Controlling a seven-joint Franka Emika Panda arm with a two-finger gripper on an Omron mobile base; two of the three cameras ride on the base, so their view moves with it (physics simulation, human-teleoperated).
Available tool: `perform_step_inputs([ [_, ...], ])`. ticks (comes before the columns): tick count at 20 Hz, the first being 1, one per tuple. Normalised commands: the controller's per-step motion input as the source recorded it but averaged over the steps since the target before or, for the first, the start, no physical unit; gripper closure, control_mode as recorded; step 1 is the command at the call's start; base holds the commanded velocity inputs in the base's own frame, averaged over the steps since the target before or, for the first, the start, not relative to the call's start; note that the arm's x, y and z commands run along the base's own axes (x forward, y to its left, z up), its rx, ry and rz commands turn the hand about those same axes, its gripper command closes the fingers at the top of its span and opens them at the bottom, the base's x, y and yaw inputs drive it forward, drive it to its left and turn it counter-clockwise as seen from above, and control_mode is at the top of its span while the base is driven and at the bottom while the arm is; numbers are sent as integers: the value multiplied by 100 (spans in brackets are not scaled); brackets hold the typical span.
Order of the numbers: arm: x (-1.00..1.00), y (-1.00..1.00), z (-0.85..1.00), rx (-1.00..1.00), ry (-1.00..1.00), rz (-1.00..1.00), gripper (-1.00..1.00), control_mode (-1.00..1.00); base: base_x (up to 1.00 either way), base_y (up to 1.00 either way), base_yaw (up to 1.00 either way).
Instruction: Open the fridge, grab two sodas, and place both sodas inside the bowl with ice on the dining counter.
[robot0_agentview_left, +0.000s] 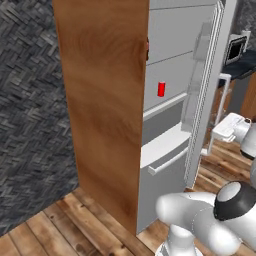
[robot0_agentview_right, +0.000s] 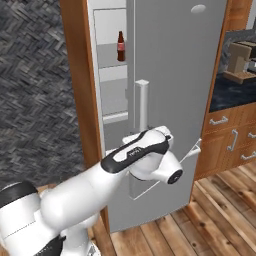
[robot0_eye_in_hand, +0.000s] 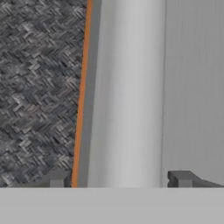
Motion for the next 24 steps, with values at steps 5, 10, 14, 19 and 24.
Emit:
perform_step_inputs([
  [5,-47,-6,99,-6,-14,-1,-100,-100,0,0,0],
  [10,-52,-14,100,-6,-16,-2,-100,-100,0,0,0],
  [14,-20,-32,78,-1,-7,-9,-100,-100,0,0,0],
  [19,-7,-60,35,0,0,-10,-100,-100,0,0,0],
  [24,-45,-45,41,2,-4,-4,-100,-100,0,0,0],
])
